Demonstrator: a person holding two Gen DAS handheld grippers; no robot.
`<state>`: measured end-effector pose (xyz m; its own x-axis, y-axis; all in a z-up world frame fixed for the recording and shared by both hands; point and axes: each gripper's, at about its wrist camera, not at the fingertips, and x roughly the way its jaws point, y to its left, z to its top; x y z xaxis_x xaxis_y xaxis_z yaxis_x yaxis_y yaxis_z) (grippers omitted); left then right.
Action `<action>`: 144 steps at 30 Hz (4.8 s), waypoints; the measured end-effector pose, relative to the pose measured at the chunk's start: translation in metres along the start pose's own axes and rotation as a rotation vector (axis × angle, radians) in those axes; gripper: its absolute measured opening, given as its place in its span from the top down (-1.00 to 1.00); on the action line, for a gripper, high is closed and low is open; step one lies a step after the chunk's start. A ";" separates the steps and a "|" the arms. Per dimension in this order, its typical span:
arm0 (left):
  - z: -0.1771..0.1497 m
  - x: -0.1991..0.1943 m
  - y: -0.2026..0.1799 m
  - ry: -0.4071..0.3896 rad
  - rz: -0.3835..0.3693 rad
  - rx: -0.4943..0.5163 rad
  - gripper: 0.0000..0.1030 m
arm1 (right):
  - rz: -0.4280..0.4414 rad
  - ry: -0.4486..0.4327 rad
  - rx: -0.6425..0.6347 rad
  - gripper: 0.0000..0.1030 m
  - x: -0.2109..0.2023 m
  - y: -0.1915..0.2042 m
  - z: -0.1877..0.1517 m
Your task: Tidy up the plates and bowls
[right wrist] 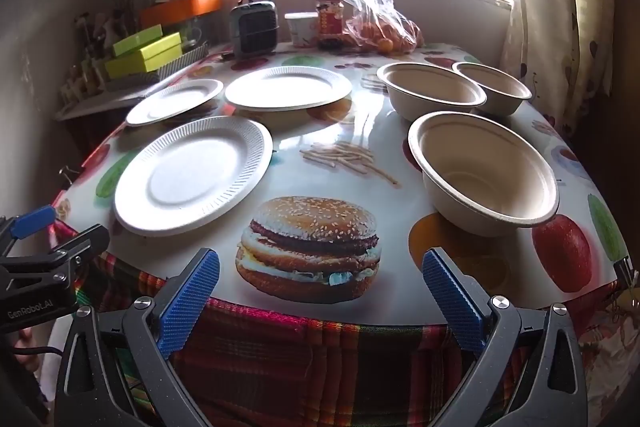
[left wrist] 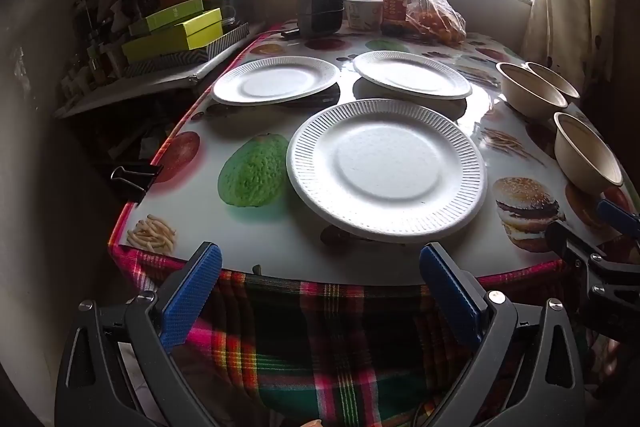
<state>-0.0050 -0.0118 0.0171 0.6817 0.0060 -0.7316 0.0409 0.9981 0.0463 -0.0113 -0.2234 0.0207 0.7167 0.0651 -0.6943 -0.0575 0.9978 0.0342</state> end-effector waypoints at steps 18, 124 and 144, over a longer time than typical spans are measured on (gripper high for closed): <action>0.001 -0.001 -0.002 -0.025 -0.034 -0.001 -0.94 | 0.002 -0.029 0.016 -0.99 -0.006 0.000 0.001; 0.157 0.071 0.159 -0.007 -0.034 -0.254 -0.91 | 0.412 0.092 -0.254 -0.99 0.104 0.098 0.255; 0.163 0.153 0.173 0.142 -0.083 -0.361 -0.52 | 0.423 0.329 -0.248 -0.62 0.239 0.126 0.245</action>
<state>0.2256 0.1522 0.0235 0.5780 -0.0928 -0.8107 -0.1852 0.9527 -0.2411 0.3235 -0.0788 0.0350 0.3451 0.4085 -0.8450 -0.4807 0.8502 0.2147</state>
